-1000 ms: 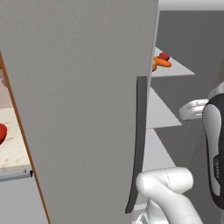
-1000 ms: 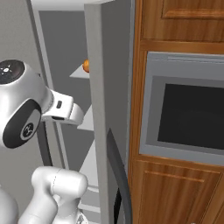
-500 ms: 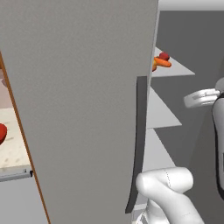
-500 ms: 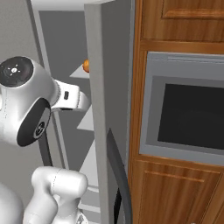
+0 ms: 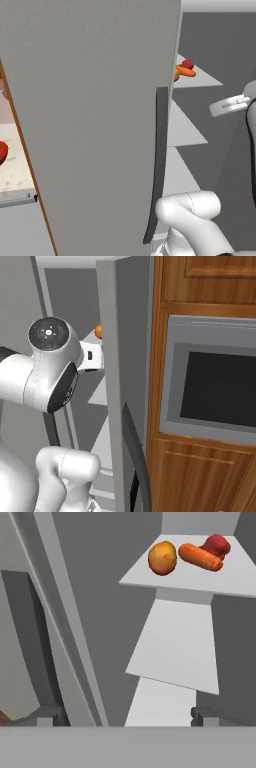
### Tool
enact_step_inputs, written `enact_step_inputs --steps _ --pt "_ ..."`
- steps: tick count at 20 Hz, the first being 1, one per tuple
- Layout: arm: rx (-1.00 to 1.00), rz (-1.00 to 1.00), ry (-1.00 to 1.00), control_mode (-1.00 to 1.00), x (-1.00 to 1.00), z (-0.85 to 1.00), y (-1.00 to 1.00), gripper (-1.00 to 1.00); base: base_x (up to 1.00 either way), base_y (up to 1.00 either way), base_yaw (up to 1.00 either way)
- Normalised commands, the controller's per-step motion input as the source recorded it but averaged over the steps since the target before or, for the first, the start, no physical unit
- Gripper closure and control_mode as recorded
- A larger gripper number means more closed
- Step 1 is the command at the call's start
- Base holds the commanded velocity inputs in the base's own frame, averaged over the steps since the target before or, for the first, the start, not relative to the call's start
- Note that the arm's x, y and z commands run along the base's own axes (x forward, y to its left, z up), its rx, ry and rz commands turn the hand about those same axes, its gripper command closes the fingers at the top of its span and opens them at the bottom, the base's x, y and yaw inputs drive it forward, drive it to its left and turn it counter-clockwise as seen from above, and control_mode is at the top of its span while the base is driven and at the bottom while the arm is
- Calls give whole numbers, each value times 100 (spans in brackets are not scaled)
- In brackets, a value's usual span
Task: Take the carrot, peach, and bell pepper from the freezer and place them in the bowl on the counter.
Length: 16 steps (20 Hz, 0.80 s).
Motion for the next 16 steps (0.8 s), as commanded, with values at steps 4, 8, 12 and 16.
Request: enact_step_inputs --steps 4,8,12,16 --pt "0 1 0 -100 36 26 0 -100 0 0 0" --pt "0 0 0 -100 50 22 0 -100 0 0 0" --pt "0 0 0 -100 68 4 0 -100 0 0 0" --pt "0 2 0 -100 66 0 0 -100 0 0 0"
